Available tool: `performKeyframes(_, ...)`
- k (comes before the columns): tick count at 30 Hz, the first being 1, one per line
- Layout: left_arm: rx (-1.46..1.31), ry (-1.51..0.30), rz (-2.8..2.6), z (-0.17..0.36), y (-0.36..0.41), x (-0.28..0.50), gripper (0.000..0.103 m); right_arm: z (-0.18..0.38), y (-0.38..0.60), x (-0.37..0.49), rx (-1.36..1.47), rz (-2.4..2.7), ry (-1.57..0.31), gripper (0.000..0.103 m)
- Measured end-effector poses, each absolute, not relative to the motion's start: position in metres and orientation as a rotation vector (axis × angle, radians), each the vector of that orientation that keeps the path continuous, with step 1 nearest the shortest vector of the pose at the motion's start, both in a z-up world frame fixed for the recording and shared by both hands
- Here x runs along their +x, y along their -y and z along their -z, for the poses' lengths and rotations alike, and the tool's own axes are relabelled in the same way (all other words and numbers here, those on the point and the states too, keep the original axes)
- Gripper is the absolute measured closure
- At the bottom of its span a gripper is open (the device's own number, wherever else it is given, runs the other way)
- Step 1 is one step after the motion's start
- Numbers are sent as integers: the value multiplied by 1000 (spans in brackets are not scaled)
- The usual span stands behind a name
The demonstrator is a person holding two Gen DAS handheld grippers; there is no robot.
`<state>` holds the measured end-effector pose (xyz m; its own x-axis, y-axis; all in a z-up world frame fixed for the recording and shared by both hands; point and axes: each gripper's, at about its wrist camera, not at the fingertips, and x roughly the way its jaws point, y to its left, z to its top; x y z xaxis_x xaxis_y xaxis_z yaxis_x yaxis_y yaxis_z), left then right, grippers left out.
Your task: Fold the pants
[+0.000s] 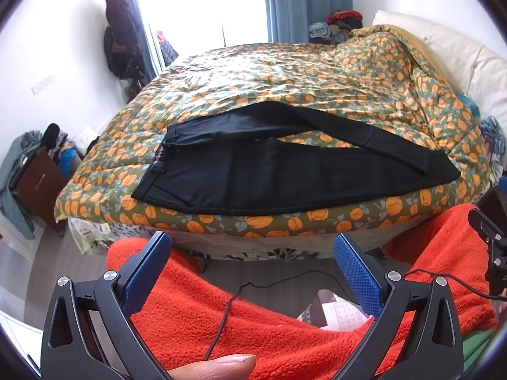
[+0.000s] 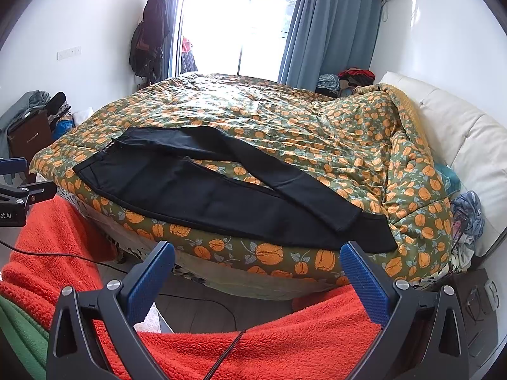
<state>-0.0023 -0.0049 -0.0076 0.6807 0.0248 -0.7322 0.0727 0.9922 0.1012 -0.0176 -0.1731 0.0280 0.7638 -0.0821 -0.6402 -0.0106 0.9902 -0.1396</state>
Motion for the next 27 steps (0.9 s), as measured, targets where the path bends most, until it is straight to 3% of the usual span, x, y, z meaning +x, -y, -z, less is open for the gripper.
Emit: performKeyframes(27,125,-827,26,7,5,-1,1,-24,174,-18,-138,36,-710,0)
